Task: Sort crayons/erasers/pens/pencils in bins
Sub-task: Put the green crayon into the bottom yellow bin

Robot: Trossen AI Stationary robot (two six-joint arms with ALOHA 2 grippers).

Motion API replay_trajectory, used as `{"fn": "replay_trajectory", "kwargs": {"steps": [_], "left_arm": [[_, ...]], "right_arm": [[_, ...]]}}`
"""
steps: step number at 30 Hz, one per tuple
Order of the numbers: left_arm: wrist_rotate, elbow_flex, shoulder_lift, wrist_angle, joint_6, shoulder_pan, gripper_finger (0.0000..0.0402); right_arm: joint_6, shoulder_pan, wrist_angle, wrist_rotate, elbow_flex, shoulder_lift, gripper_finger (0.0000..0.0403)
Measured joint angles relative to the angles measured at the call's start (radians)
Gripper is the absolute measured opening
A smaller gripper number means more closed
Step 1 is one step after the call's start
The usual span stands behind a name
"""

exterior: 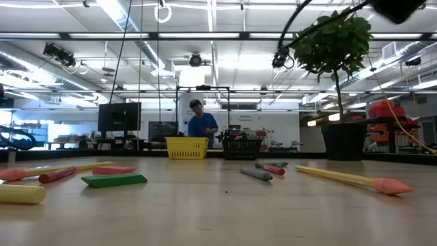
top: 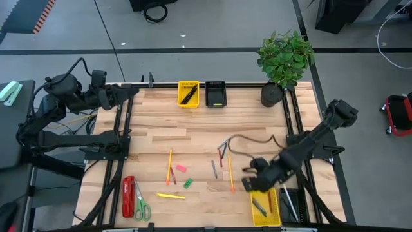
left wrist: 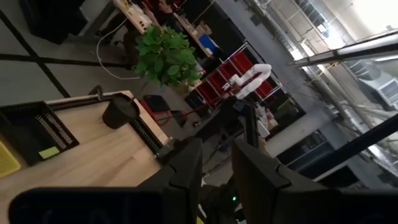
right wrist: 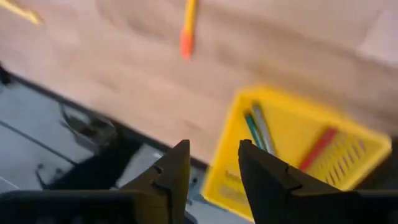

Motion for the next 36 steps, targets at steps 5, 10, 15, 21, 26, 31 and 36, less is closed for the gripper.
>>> {"fn": "replay_trajectory", "kwargs": {"steps": [5,10,15,21,26,31,36], "left_arm": [[0.0,0.0,0.008,0.017,0.04,0.0,0.0104],[0.001,0.0,0.004,0.044,0.06,0.0,0.0112],[-0.002,0.014,0.007,0.077,0.12,0.0,0.0118],[-0.067,0.015,0.004,0.087,0.289,0.0,0.012],[-0.055,0.015,-0.002,0.107,0.332,0.0,0.0125],[-0.044,0.015,-0.005,0.116,0.419,0.0,0.0123],[-0.044,0.016,-0.015,0.124,0.451,0.0,0.0118]], "right_arm": [[-0.17,-0.191,0.058,-0.055,0.0,0.019,0.0131],[-0.255,-0.351,0.08,-0.108,0.027,0.093,0.0126],[-0.314,-0.465,0.08,-0.127,0.106,0.205,0.0126],[-0.413,-0.565,0.001,-0.134,0.245,0.353,0.0127],[-0.429,-0.604,0.115,-0.067,0.301,0.378,0.0129],[-0.552,-0.611,0.233,-0.017,0.307,0.355,0.0127],[-0.549,-0.628,0.234,-0.012,0.307,0.348,0.0136]]}}
